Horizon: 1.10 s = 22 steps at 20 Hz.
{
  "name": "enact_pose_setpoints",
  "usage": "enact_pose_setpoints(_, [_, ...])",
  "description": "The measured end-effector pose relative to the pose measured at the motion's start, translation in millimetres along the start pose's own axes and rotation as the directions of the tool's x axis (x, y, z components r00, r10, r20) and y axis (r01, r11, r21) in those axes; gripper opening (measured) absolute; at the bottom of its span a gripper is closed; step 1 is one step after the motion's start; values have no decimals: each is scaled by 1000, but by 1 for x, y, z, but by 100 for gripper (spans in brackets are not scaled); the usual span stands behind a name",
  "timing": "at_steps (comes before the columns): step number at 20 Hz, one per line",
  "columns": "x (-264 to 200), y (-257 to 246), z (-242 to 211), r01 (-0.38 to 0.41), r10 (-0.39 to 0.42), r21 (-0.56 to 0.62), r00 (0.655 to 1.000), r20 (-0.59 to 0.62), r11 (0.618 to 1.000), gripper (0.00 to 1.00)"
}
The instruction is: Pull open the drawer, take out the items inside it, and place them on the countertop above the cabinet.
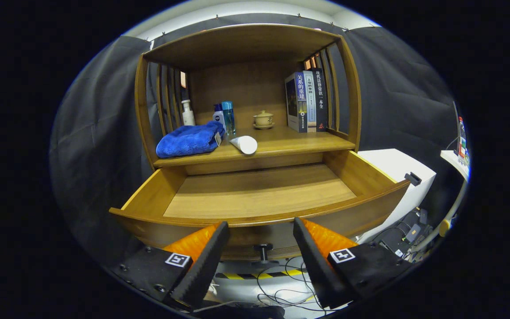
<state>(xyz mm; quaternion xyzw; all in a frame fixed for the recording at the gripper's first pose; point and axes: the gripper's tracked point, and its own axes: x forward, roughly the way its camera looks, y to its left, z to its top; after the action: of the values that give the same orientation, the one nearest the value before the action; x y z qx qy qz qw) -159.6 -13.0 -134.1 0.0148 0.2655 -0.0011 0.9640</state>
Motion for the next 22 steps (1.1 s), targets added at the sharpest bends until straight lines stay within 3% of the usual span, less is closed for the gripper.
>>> enact_pose_setpoints(22, [93, 14, 44, 2, -4, 41, 999, 51, 999, 98])
